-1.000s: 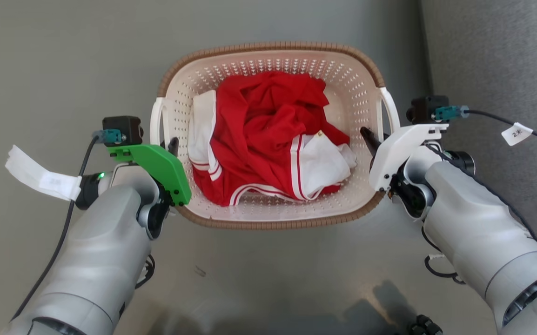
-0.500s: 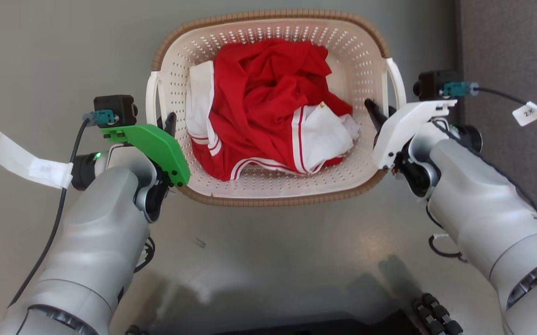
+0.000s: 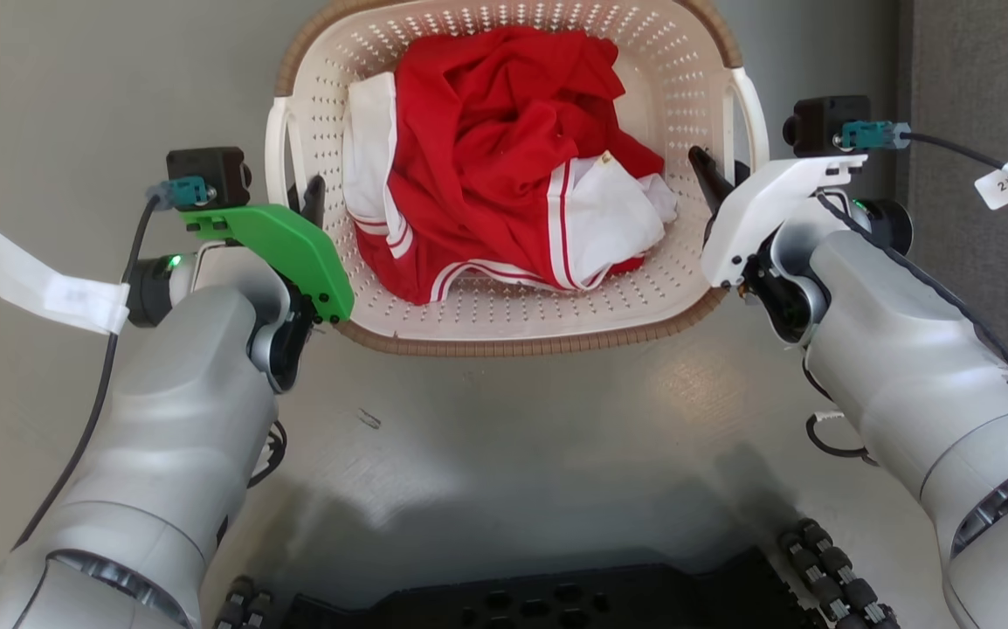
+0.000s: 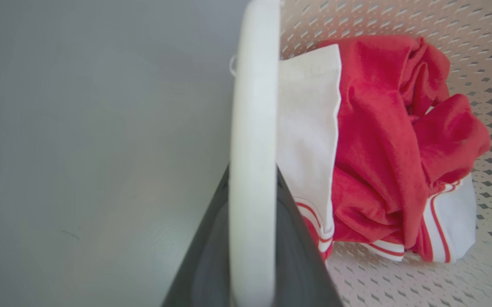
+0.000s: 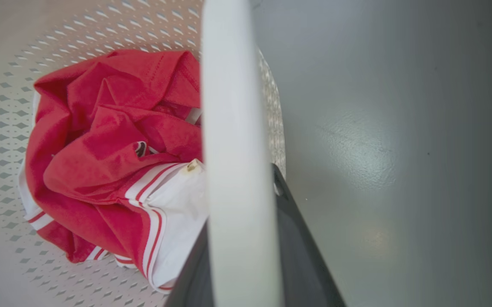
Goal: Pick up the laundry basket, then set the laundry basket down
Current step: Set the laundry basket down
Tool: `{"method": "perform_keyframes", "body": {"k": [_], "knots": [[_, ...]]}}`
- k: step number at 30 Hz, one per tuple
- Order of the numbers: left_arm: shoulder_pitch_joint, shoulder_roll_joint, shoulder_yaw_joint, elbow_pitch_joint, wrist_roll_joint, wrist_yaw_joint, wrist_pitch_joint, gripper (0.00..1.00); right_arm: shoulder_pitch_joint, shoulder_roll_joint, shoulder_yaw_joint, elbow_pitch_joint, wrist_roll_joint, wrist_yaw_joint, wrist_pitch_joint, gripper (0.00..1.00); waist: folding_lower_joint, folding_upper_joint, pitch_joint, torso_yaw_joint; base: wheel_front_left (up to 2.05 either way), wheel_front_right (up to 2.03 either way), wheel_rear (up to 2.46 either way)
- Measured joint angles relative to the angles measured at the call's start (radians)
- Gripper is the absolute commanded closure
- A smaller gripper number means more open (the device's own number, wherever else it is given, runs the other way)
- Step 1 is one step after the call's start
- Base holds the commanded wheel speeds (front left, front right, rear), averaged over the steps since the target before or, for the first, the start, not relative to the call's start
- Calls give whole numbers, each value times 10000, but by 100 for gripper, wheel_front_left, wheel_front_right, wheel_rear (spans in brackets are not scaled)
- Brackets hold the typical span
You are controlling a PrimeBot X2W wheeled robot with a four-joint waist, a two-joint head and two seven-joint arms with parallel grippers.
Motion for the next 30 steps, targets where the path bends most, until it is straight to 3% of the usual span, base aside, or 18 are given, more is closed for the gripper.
{"method": "perform_keyframes", "body": {"k": [30], "knots": [[-556, 46, -318, 127, -31, -161, -485, 100, -528, 84, 81, 359, 115, 27, -591, 100, -1, 0, 804, -74, 0, 0, 0]]}}
